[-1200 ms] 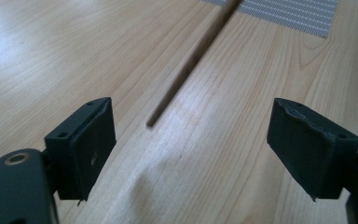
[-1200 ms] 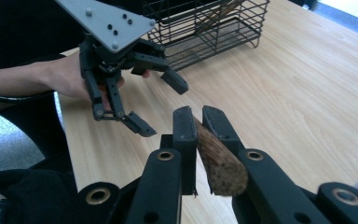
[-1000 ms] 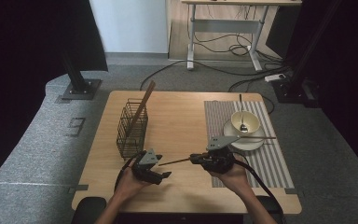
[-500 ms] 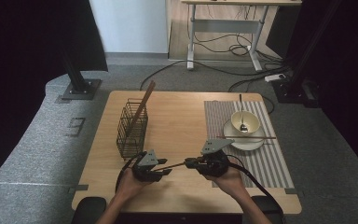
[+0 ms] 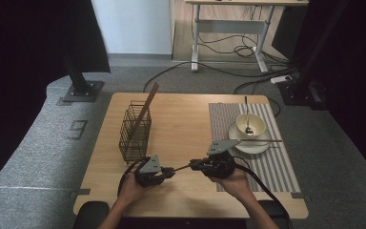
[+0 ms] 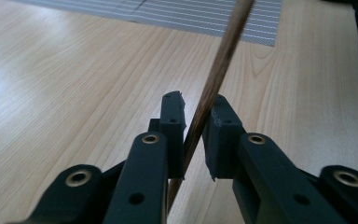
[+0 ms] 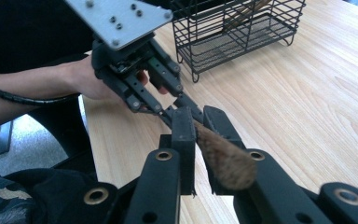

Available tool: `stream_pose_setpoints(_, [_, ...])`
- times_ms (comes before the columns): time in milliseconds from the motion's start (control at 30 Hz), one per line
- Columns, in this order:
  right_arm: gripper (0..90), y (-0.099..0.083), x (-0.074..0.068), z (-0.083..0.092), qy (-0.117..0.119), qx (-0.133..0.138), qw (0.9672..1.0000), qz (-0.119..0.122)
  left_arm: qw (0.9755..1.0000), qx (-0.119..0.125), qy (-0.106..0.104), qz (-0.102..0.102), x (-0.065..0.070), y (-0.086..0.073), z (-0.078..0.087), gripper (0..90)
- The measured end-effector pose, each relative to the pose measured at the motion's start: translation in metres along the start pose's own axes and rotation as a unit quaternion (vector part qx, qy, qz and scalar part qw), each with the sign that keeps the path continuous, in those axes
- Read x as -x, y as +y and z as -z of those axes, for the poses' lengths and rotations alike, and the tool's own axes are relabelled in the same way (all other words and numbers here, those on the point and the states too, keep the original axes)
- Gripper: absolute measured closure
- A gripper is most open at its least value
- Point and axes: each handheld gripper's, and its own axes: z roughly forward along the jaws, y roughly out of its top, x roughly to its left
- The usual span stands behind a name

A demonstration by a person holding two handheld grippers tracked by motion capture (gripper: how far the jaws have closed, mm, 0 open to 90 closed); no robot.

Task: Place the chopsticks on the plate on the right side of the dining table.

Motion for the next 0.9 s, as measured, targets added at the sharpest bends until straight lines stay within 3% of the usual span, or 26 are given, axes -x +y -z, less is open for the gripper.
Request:
stream_pose_setpoints(267, [72.7,0.002,0.007,0.001,-0.020,0.001,0.9998,-0.009,0.9991,-0.002,-0.025,-0.033,0.006,0.003,-0.002,84.3])
stream_pose_setpoints(433, [55.4,0.004,0.009,-0.001,-0.062,-0.001,0.9981,0.000,0.9991,-0.004,-0.035,-0.025,0.006,0.003,-0.001,85.3])
stream_pose_setpoints(533, [48.7,0.005,0.009,-0.001,-0.069,0.004,0.9976,0.000,0.9990,-0.008,-0.039,-0.020,0.005,0.002,-0.002,85.3])
stream_pose_setpoints(567, [43.4,0.006,0.010,-0.002,-0.083,0.006,0.9965,0.000,0.9990,-0.009,-0.039,-0.019,0.005,0.002,-0.002,85.2])
stream_pose_setpoints(700, [36.1,0.008,0.011,-0.002,-0.102,0.006,0.9948,-0.001,0.9989,-0.015,-0.042,-0.016,0.006,0.002,-0.004,85.2])
stream_pose_setpoints(733, [32.7,0.010,0.010,-0.003,-0.123,0.000,0.9924,0.006,0.9988,-0.017,-0.043,-0.016,0.006,0.002,-0.004,85.2])
stream_pose_setpoints(800, [30.9,0.011,0.009,-0.004,-0.132,-0.001,0.9912,0.013,0.9987,-0.020,-0.044,-0.017,0.006,0.002,-0.005,85.2])
stream_pose_setpoints(900, [27.0,0.017,0.005,-0.007,-0.161,-0.005,0.9864,0.036,0.9985,-0.024,-0.046,-0.018,0.007,0.002,-0.006,85.1])
